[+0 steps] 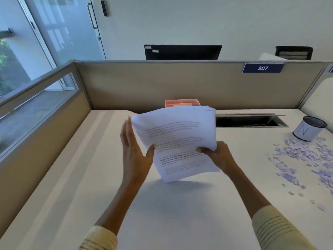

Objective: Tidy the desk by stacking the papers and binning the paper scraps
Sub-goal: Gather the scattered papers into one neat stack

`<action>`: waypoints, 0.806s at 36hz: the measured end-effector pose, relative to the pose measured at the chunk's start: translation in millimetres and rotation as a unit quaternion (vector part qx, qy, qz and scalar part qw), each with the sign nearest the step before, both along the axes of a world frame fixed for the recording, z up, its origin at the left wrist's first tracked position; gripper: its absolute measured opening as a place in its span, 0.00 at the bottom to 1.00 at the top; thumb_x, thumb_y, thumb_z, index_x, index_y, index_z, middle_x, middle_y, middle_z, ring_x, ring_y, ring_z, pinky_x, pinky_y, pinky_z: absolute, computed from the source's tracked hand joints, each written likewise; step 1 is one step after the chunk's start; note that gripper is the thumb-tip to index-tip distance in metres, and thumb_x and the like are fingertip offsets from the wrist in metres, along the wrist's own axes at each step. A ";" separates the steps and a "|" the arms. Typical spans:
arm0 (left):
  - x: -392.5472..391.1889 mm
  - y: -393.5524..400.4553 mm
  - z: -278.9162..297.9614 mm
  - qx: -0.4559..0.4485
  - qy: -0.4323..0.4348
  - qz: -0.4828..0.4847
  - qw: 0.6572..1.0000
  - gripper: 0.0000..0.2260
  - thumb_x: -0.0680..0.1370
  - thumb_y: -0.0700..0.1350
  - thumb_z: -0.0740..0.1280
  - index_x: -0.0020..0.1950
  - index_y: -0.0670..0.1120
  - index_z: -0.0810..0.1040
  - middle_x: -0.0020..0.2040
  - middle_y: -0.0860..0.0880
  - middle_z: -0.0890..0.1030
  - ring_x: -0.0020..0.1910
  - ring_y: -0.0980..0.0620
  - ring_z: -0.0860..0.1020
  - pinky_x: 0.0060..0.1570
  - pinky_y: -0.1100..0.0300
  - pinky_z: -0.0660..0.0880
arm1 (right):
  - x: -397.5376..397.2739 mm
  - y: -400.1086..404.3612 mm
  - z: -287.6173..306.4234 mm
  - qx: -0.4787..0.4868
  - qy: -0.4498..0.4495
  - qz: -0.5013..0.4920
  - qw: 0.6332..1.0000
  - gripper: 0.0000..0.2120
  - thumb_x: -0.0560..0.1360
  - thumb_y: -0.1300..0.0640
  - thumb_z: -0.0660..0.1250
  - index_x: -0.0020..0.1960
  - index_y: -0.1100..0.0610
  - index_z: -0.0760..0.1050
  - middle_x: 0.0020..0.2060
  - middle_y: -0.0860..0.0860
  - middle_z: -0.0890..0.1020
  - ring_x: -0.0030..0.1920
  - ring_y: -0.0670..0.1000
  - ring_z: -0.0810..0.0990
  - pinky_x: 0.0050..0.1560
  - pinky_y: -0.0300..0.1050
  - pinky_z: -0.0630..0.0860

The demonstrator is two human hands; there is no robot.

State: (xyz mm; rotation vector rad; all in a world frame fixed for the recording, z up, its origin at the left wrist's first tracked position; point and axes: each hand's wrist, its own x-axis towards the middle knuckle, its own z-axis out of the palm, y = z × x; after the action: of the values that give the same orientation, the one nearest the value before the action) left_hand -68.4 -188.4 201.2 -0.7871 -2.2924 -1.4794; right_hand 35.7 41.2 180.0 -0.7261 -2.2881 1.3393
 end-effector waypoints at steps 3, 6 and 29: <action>-8.3 -6.2 32.0 -0.066 0.110 -0.037 0.991 0.45 0.71 0.43 0.75 0.78 0.52 0.48 0.78 0.51 0.56 0.77 0.48 0.53 0.74 0.42 0.51 | -6.8 -0.5 34.1 0.138 -0.062 0.039 0.988 0.08 0.73 0.56 0.71 0.41 0.61 0.81 0.37 0.56 0.77 0.37 0.53 0.72 0.29 0.33 0.63; -16.2 -7.6 46.1 -0.094 0.083 -0.073 0.989 0.44 0.71 0.47 0.76 0.76 0.56 0.50 0.72 0.52 0.67 0.73 0.55 0.62 0.74 0.47 0.46 | -11.5 -10.2 64.7 0.292 -0.108 0.095 0.946 0.12 0.76 0.53 0.67 0.57 0.55 0.81 0.49 0.56 0.82 0.42 0.51 0.70 0.32 0.37 0.62; -22.6 -44.4 -56.1 0.087 -0.420 -0.140 0.893 0.28 0.53 0.56 0.82 0.47 0.43 0.84 0.48 0.41 0.85 0.49 0.40 0.82 0.51 0.46 0.78 | 34.4 20.7 -61.1 -0.251 0.073 0.094 0.961 0.20 0.65 0.63 0.75 0.56 0.63 0.78 0.52 0.59 0.83 0.54 0.61 0.81 0.50 0.53 0.80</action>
State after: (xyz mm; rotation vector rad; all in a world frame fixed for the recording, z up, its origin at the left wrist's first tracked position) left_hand -91.0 -232.9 145.0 -0.4766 -2.6044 -2.5041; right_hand 70.1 61.9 119.0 -0.5393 -1.9514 2.0290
